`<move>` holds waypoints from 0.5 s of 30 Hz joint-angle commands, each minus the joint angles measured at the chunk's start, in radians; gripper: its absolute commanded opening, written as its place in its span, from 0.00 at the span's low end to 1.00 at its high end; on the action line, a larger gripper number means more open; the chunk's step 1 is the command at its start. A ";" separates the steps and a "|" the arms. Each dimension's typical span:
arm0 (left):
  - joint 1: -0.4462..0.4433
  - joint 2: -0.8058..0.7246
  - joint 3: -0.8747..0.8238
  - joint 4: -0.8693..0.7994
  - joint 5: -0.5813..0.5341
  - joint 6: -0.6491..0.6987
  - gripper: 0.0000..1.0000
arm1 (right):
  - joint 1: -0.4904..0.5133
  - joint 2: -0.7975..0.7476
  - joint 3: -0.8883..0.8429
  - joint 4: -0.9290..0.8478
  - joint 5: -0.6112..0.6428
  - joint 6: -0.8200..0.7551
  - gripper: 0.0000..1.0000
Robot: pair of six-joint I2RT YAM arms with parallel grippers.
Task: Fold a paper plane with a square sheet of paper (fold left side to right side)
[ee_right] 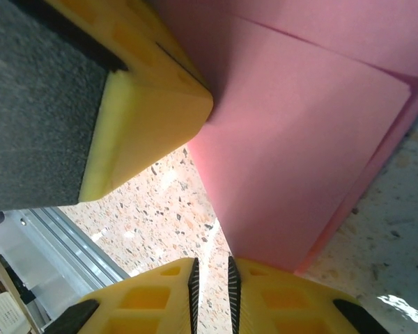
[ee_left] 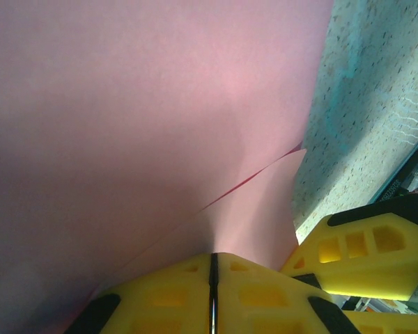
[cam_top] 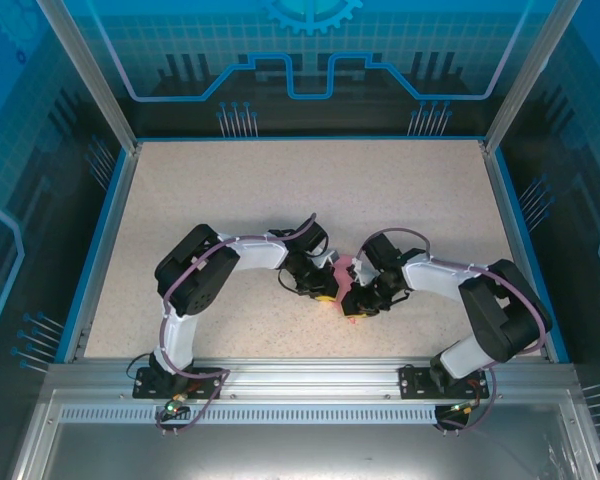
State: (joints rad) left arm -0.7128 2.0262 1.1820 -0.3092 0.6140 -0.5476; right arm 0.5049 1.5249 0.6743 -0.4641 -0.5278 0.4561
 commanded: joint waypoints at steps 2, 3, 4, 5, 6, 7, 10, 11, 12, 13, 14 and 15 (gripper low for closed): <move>0.003 0.026 -0.035 -0.081 -0.091 0.002 0.10 | 0.021 0.019 -0.003 -0.041 0.019 0.004 0.20; 0.004 0.026 -0.034 -0.082 -0.091 0.003 0.10 | 0.023 0.023 -0.004 -0.044 0.025 0.006 0.20; 0.005 0.028 -0.033 -0.082 -0.092 0.002 0.10 | 0.024 0.027 -0.003 -0.048 0.033 0.008 0.20; 0.005 0.027 -0.033 -0.081 -0.093 0.003 0.10 | 0.026 0.031 -0.001 -0.053 0.040 0.009 0.20; 0.006 0.028 -0.033 -0.082 -0.094 0.003 0.10 | 0.028 0.035 0.001 -0.059 0.046 0.009 0.19; 0.007 0.028 -0.035 -0.083 -0.094 0.002 0.10 | 0.030 0.038 0.003 -0.065 0.054 0.011 0.19; 0.008 0.028 -0.033 -0.083 -0.093 0.005 0.10 | 0.034 0.042 0.003 -0.079 0.070 0.014 0.19; 0.008 0.028 -0.033 -0.084 -0.094 0.005 0.10 | 0.035 0.041 0.002 -0.086 0.076 0.018 0.19; 0.009 0.027 -0.033 -0.084 -0.093 0.004 0.10 | 0.034 0.041 0.001 -0.090 0.082 0.021 0.19; 0.009 0.028 -0.032 -0.084 -0.093 0.005 0.10 | 0.035 0.041 -0.002 -0.096 0.087 0.025 0.19; 0.009 0.029 -0.030 -0.085 -0.093 0.005 0.10 | 0.035 0.041 -0.007 -0.102 0.091 0.030 0.19; 0.009 0.029 -0.030 -0.086 -0.095 0.006 0.10 | 0.037 0.041 -0.012 -0.107 0.095 0.033 0.18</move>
State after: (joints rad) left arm -0.7097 2.0262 1.1820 -0.3092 0.6140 -0.5476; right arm 0.5236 1.5517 0.6746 -0.4900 -0.4755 0.4671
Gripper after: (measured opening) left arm 0.101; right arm 0.185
